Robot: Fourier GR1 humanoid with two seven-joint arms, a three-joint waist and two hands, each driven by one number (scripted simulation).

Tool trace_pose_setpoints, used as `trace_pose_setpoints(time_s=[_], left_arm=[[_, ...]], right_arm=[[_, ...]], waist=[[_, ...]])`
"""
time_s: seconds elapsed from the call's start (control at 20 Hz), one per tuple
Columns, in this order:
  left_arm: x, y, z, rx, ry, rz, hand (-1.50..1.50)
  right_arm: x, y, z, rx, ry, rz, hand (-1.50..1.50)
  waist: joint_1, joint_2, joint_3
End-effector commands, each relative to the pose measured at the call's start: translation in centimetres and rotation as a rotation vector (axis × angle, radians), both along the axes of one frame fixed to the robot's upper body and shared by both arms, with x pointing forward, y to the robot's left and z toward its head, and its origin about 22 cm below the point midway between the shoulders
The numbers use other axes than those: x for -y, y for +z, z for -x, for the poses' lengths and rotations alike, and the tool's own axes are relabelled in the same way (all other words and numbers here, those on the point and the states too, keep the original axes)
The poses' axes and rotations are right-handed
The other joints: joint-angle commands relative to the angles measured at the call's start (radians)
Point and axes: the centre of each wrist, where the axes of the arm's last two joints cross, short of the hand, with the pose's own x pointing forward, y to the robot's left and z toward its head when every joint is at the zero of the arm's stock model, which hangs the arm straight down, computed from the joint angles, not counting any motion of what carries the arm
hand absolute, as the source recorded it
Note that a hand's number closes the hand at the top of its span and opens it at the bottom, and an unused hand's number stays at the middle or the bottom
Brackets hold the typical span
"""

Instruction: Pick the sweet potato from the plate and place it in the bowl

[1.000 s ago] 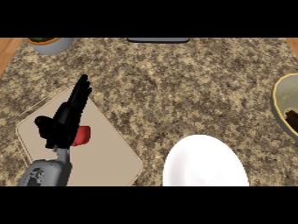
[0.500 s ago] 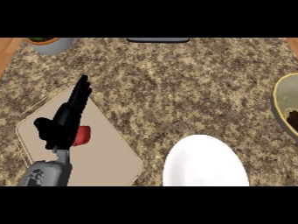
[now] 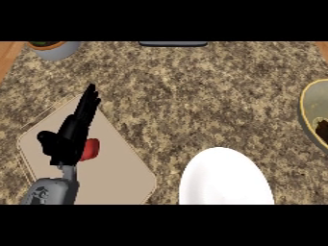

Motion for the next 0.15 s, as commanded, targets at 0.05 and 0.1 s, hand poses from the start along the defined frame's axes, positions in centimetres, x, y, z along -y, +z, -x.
trace_pose_setpoints(time_s=[0.05, 0.1], left_arm=[[-0.1, -0.1, -0.1, 0.002, 0.005, -0.011, 0.0], [0.2, 0.3, -0.7, 0.004, 0.001, 0.002, 0.0]], right_arm=[[0.6, -0.6, 1.4, 0.059, 0.229, -0.134, -1.5], [0.1, -1.2, 0.8, 0.071, 0.218, -0.154, -1.5]], waist=[[-0.002, 0.0, 0.0], [0.002, 0.003, 0.001]])
